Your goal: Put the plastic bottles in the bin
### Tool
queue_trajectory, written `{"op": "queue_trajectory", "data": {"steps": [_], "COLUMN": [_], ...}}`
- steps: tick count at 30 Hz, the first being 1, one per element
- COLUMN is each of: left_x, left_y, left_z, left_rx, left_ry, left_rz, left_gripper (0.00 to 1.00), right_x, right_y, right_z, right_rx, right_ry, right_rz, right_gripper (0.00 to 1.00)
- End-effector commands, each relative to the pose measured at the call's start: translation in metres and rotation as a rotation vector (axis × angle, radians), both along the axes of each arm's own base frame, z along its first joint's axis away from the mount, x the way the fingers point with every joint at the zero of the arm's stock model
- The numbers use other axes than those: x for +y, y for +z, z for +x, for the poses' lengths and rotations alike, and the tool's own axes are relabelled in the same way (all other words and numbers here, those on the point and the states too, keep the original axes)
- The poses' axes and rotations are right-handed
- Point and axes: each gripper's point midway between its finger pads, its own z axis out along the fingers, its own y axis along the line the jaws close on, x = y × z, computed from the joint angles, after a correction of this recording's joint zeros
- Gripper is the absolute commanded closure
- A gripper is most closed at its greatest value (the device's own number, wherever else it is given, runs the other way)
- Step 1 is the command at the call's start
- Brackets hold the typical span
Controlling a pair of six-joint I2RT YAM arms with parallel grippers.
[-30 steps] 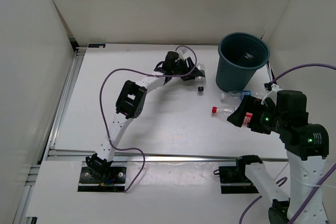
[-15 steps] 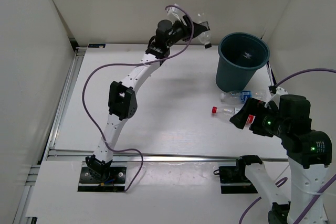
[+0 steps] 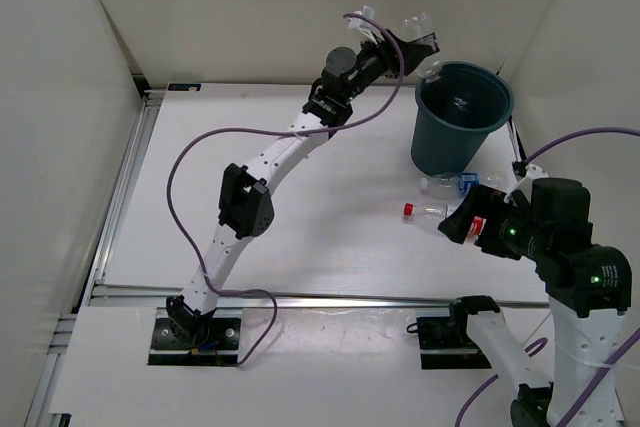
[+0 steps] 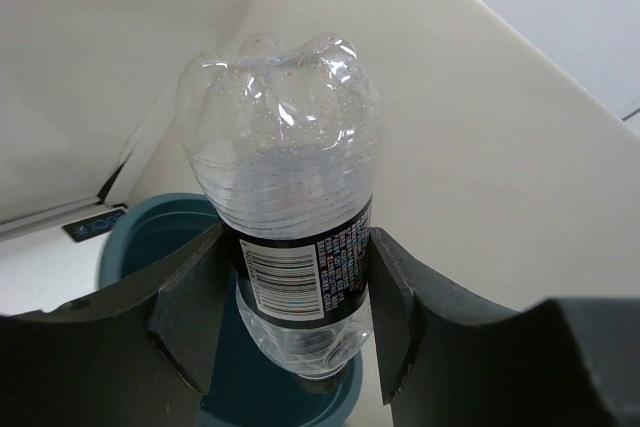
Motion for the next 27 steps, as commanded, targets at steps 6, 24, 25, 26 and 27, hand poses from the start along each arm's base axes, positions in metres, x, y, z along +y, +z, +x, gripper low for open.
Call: {"op": "queue_trajectory", "data": {"steps": [6, 24, 25, 26, 27], "left_x": [-0.014, -0.065, -0.072, -0.072, -0.072], "left_y": [0.029, -0.054, -0.062, -0.062, -0.062], "left_z": [-0.012, -0.014, -0.019, -0.018, -0.018], "left_rx": [-0.153, -0.166, -0.160, -0.167, -0.167], "left_ry": [0.096, 0.135, 0.124, 0.127, 0.127], "left_rz": [-0.056, 0.070, 0.077, 0.083, 0.083], "left_gripper": [0.54, 0.47, 0.45, 0.42, 0.36], "right_x": [-0.001, 0.006, 0.007, 0.008, 0.008], "right_y": [0.010, 0.032, 0.033, 0.034, 0.034], "right_z": [-0.009, 0.008, 0.010, 0.013, 0.013], "right_rx": [0.049, 0.025, 0.025, 0.031, 0.031], "right_ry": [0.005, 0.072, 0.081, 0.081, 0.081], "right_rz": [-0.009, -0.015, -0.015, -0.016, -0.016], "right_gripper": [0.00, 0.00, 0.00, 0.00, 0.00]}}
